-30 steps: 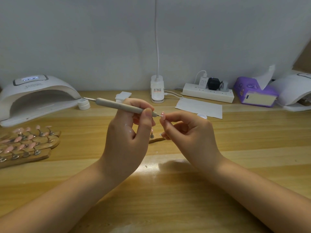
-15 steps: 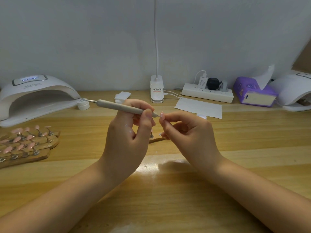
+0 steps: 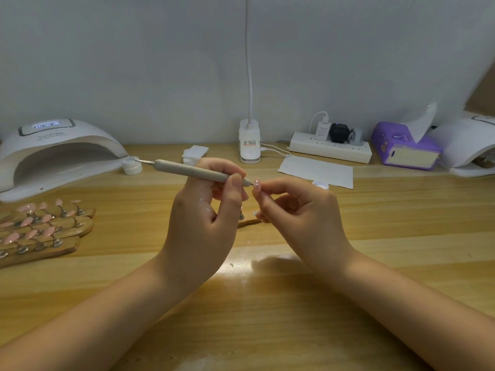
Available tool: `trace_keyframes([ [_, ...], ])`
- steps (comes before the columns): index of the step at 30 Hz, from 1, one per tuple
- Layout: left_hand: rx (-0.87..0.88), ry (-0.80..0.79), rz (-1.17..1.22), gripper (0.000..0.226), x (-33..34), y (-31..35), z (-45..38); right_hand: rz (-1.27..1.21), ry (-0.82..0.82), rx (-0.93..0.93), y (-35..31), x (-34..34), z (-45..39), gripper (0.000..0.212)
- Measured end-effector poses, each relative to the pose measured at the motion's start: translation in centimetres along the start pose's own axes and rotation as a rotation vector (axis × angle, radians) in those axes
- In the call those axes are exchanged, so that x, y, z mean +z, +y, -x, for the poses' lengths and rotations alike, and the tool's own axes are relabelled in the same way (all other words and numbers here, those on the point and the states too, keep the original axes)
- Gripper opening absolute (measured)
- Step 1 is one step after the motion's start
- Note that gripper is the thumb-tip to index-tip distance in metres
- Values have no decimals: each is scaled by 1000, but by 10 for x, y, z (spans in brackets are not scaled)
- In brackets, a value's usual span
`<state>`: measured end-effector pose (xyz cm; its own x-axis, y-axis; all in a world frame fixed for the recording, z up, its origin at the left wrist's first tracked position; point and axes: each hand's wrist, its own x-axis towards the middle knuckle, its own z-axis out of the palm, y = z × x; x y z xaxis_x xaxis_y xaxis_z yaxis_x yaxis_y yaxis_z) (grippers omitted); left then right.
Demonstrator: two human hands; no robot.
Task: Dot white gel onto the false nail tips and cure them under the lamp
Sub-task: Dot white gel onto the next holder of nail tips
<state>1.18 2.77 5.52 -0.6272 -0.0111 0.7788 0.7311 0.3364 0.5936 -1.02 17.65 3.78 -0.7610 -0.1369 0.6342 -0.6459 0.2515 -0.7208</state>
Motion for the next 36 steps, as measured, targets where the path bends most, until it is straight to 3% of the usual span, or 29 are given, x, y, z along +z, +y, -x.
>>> trace_keyframes([
  [36,-15,13,20,7,0,2,0,-4,9,18,0,0,0,11],
])
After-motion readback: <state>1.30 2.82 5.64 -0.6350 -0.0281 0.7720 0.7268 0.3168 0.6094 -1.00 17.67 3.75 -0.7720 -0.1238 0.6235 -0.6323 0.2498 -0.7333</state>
